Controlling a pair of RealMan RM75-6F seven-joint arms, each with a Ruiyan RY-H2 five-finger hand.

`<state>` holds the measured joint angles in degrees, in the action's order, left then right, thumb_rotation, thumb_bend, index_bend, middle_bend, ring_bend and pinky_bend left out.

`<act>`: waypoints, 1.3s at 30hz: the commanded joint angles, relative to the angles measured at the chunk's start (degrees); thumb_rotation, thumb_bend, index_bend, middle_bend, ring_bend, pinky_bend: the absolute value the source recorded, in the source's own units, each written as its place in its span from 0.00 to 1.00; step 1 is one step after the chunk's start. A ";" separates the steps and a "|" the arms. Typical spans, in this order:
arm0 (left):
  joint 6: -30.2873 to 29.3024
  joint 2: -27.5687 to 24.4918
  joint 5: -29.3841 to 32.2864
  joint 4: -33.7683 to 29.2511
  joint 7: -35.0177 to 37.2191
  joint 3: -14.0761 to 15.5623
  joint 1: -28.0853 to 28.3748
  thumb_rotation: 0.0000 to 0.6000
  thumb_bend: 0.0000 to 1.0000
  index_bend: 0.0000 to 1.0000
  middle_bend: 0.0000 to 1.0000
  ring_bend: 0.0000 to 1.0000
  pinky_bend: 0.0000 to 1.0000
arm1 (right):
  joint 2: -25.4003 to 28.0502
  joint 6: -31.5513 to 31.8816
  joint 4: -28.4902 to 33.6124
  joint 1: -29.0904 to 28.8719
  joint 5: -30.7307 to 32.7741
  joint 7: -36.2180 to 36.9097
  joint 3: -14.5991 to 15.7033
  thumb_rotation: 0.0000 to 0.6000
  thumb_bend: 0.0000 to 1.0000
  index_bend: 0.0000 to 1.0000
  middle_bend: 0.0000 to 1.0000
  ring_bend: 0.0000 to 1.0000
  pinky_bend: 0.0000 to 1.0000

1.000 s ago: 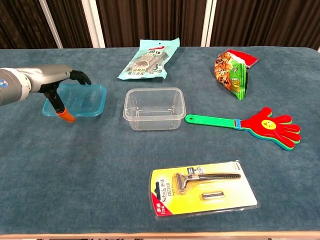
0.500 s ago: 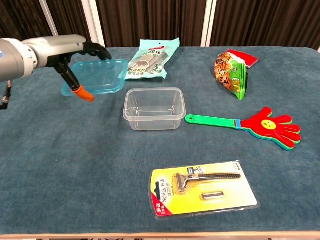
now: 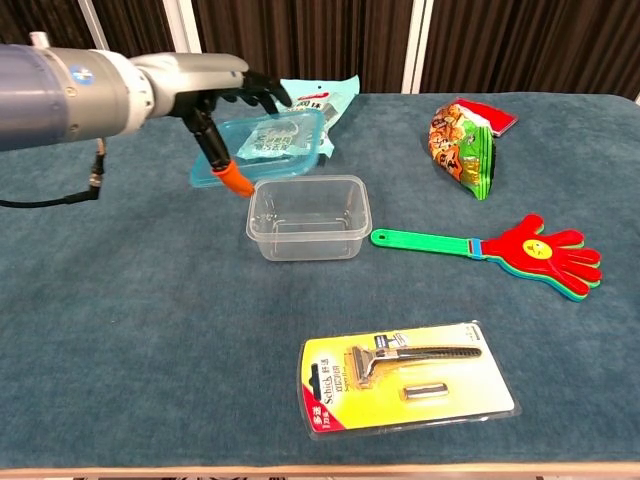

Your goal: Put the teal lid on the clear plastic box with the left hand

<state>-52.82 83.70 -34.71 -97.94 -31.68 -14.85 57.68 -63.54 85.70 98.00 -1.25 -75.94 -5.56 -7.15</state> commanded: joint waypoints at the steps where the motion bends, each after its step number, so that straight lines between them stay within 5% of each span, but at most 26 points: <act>1: -2.72 2.01 2.78 -0.51 -3.85 0.22 2.69 1.00 0.36 0.06 0.47 0.05 0.00 | 0.05 0.00 0.02 0.05 0.01 0.11 0.03 1.00 0.41 0.12 0.03 0.03 0.00; 12: -5.60 6.61 7.22 2.78 -7.21 1.21 5.08 1.00 0.36 0.04 0.47 0.06 0.00 | 0.23 -0.24 0.36 0.14 0.41 0.39 -0.02 1.00 0.41 0.12 0.03 0.03 0.00; 27: -9.12 10.30 26.30 5.33 -13.53 -4.85 11.94 1.00 0.36 0.02 0.48 0.06 0.00 | 0.48 -0.60 0.46 0.11 0.61 0.97 -0.07 1.00 0.41 0.13 0.03 0.03 0.00; 39: -16.08 13.32 29.17 5.64 -19.48 -5.72 15.93 1.00 0.36 0.01 0.46 0.05 0.00 | 0.61 -0.90 0.47 0.16 0.83 1.87 -0.10 1.00 0.41 0.13 0.03 0.03 0.00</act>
<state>-68.59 96.66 -5.15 -92.37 -51.10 -20.77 73.53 -62.92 84.81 98.48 -1.09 -75.12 -3.71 -7.25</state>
